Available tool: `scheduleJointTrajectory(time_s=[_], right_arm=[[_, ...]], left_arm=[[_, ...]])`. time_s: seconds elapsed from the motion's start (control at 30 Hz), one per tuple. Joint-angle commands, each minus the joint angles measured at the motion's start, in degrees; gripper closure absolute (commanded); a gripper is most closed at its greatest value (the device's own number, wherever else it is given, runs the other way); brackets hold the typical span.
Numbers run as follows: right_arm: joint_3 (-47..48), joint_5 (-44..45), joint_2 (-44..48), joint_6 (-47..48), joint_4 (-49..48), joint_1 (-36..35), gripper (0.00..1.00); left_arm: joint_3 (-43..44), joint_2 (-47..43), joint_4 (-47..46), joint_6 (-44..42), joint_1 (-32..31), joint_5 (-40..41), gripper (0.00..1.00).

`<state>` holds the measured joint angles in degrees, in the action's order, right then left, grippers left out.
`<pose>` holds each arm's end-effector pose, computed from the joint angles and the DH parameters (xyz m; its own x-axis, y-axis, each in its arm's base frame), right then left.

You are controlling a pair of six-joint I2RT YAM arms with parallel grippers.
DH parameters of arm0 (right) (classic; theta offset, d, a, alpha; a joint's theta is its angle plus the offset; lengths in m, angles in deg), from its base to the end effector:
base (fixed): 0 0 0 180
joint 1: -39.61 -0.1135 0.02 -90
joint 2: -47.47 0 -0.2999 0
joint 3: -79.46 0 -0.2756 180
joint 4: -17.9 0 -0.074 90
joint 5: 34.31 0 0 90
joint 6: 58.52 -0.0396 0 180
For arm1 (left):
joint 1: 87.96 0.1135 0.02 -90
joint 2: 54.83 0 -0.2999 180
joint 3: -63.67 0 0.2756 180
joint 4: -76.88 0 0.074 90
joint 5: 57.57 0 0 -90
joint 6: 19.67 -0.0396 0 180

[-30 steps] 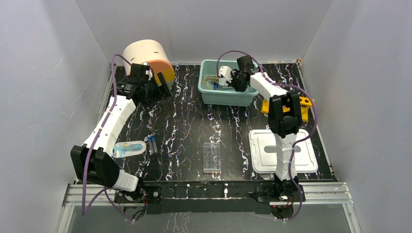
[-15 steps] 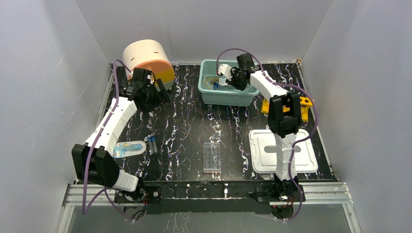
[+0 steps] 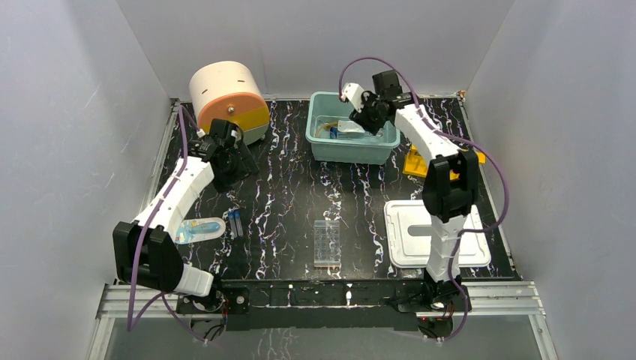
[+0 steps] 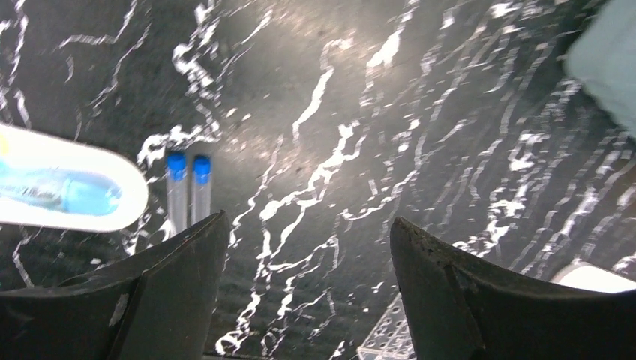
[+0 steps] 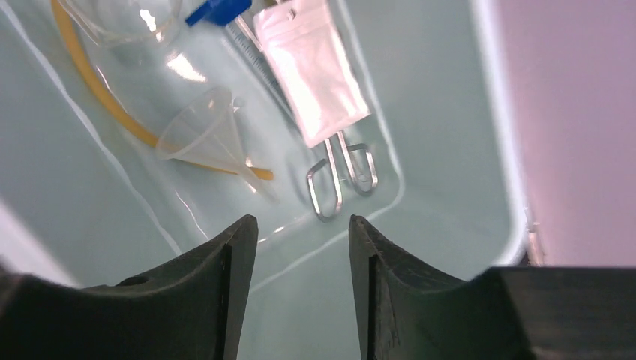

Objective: Organize the chemistry lab equipment

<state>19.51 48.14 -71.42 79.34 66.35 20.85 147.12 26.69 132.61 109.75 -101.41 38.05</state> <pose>0.4881 0.1713 0.2984 -0.1678 -0.8333 -0.5267 -0.7864 0.4353 -0.4382 0.3104 -0.0702 0.3279 -0.7176 -0.4782 -0.5064 -0.3630 0.8773 -0.3140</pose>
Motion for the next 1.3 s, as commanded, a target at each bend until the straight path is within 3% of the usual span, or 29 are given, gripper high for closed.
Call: scheduleJointTrajectory(time_s=[0.0, 0.13, 0.4, 0.73, 0.93, 1.27], right_arm=[[3.49, -2.94, 8.69, -10.41, -4.72, 0.06, 0.41], [1.69, -4.98, 12.93, -20.12, -9.68, -0.97, 0.41], [-4.16, -6.36, 21.49, -36.69, -15.28, -7.47, 0.39], [-15.56, -12.39, 30.12, -47.37, -13.45, -17.09, 0.37], [-27.3, -9.11, 35.97, -53.31, -17.98, -22.17, 0.35], [-31.37, -2.0, 35.04, -55.25, -16.67, -24.33, 0.38]], left_arm=[[-4.0, -3.59, 5.35, 3.75, 0.11, 5.86, 0.29], [-9.19, -5.44, 3.62, 5.07, 0.09, 3.7, 0.4], [-15.28, -6.15, 0.68, 5.0, 0.12, 0.74, 0.4], [-17.69, -7.25, -0.27, 3.65, 0.09, 3.51, 0.27], [-19.63, -7.92, -2.57, 3.49, 0.09, 2.31, 0.32], [-22.43, -7.56, -3.63, 1.87, 0.1, 3.02, 0.44]])
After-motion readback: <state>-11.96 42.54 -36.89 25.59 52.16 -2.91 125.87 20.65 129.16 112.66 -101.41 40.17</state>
